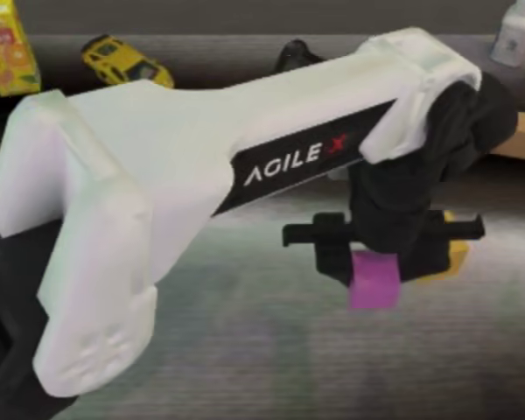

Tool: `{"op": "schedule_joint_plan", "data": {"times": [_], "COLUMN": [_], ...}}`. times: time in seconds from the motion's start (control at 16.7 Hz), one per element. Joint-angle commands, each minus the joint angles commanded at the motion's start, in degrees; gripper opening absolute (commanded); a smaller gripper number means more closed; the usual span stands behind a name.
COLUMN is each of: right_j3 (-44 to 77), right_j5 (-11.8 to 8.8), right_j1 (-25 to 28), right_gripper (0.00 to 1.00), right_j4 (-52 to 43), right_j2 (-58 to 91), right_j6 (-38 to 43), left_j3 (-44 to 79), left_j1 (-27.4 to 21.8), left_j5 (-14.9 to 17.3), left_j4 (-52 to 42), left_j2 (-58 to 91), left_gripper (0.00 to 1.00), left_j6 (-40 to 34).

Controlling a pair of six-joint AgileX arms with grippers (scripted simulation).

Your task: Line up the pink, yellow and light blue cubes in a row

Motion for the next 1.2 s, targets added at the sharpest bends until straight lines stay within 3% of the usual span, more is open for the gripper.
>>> {"op": "schedule_joint_plan", "data": {"times": [0.12, 0.42, 0.84, 1.14, 1.2], "right_j3": [0.00, 0.00, 0.00, 0.00, 0.00], "right_j5": [0.00, 0.00, 0.00, 0.00, 0.00], "right_j1": [0.00, 0.00, 0.00, 0.00, 0.00], "right_gripper": [1.00, 1.00, 1.00, 1.00, 1.00], "right_j4": [0.00, 0.00, 0.00, 0.00, 0.00], "right_j2": [0.00, 0.00, 0.00, 0.00, 0.00], "right_j6": [0.00, 0.00, 0.00, 0.00, 0.00], "left_j3": [-0.52, -0.60, -11.85, -13.41, -13.41], "left_j1": [-2.51, -2.69, -2.86, -3.01, -3.01], "left_j5": [-0.05, -0.04, -0.10, -0.04, -0.04], "left_j4": [0.08, 0.32, 13.11, 14.75, 14.75], "left_j2": [-0.79, -0.69, 0.59, 0.92, 0.92], "left_gripper": [0.00, 0.00, 0.00, 0.00, 0.08], "left_j6": [-2.53, -2.72, -2.95, -3.01, -3.01]}}
